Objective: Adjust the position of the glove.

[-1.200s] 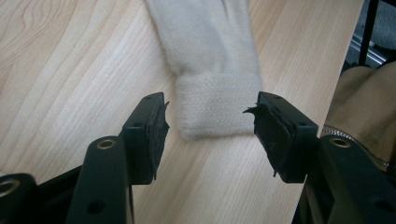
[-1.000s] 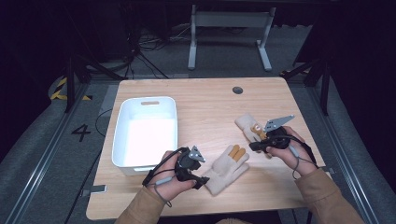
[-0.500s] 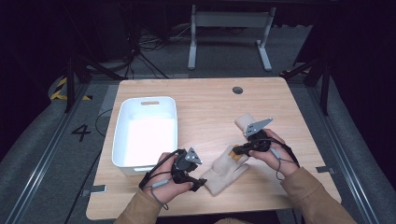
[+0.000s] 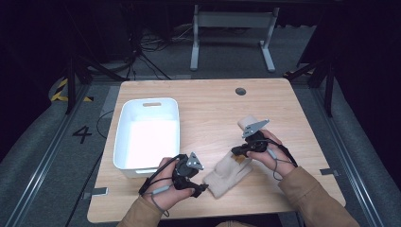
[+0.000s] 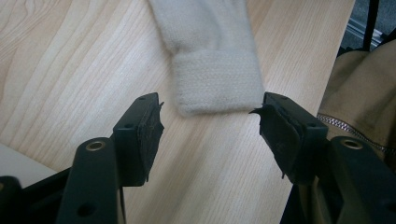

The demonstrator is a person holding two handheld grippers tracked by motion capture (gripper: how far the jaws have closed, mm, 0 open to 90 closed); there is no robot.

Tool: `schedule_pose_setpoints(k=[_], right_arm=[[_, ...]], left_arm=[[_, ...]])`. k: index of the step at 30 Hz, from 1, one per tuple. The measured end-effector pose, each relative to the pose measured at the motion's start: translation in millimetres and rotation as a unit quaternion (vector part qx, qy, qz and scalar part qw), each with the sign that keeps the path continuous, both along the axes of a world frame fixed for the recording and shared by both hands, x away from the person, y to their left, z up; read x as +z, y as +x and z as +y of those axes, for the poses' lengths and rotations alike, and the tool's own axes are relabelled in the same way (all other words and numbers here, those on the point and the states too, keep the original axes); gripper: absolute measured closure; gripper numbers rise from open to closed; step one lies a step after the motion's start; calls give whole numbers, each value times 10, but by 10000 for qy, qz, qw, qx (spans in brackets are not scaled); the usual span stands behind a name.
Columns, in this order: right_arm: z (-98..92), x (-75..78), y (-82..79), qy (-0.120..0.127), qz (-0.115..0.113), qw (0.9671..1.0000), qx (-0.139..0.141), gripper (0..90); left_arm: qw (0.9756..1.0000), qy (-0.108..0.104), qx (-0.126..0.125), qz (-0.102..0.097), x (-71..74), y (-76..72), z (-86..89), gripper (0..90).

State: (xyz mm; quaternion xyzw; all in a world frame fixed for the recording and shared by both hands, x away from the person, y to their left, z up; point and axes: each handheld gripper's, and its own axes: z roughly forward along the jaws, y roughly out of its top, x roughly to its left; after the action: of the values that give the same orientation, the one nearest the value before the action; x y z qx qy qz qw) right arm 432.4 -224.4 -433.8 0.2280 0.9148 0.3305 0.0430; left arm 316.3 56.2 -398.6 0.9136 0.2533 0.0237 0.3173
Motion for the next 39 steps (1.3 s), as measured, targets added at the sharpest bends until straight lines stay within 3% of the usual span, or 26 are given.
schedule_pose_setpoints(k=[4,17,27,39], right_arm=[[23,-86,28,-250,55,9997,17,893],[-110,-84,-24,-303,231,9992,-129,900],[-310,-60,-165,-341,432,9981,-266,900],[-461,-47,-313,-385,631,9967,-337,900]], left_arm=[[10000,-13,19,14,-9,7,5,398],[10000,-70,-43,-53,31,70,-32,398],[9998,-58,-207,-54,47,170,-138,399],[9996,-165,-212,9,55,301,-224,397]])
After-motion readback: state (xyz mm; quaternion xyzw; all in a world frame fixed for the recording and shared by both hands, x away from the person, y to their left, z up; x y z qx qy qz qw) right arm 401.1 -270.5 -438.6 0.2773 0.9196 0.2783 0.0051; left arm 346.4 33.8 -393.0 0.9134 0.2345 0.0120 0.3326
